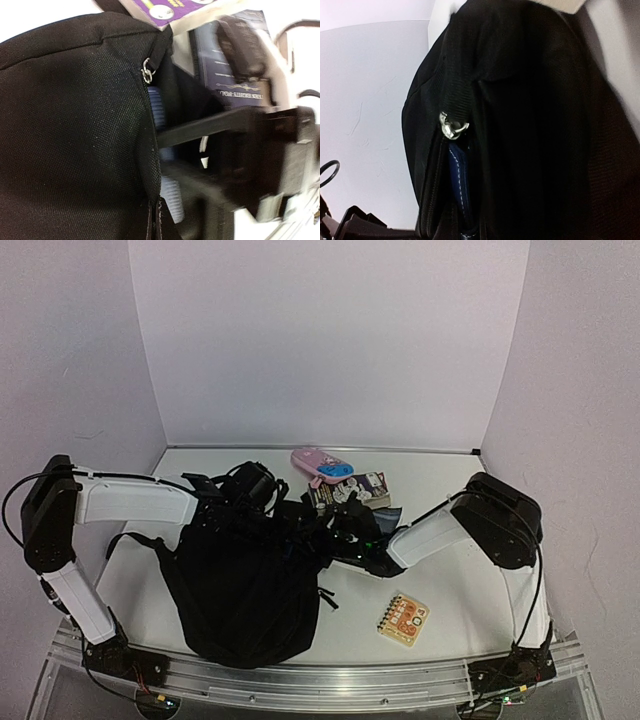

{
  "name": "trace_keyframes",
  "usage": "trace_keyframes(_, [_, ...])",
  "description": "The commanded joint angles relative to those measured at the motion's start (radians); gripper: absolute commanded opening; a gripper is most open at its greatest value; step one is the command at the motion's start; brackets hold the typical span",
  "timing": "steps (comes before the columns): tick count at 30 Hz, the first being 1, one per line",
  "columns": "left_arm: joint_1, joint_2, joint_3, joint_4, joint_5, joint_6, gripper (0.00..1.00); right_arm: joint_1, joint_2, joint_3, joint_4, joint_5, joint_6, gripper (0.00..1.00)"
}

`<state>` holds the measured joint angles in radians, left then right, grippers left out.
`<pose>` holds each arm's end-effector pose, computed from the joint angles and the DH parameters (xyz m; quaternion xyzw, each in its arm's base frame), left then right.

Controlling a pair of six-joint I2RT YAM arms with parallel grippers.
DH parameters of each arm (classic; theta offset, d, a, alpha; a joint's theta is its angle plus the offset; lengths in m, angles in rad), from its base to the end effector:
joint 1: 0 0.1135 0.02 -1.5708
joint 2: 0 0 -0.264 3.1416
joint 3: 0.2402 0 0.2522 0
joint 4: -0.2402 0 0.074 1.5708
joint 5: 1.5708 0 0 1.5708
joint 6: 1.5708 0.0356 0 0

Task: Pack the student bag
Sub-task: Place the book in the student bag.

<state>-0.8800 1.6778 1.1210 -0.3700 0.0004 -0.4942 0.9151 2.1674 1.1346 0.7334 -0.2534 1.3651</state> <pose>0.2253 -0.2726 0.2098 0.1819 0.9310 -0.2009 0.2445 0.2667 0.3613 0.1203 0.1050 0.7948 0.5776 0.1535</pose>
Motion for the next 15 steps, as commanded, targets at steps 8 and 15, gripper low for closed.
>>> trace_keyframes(8, [-0.023,-0.019,0.061,0.092,0.106,-0.026,0.0,0.032,0.136,0.164,0.109,-0.044,-0.023,0.03])
trace_keyframes(15, [-0.022,-0.028,0.064,0.021,-0.034,-0.093,0.0,0.033,0.042,0.041,0.093,0.052,-0.055,0.3])
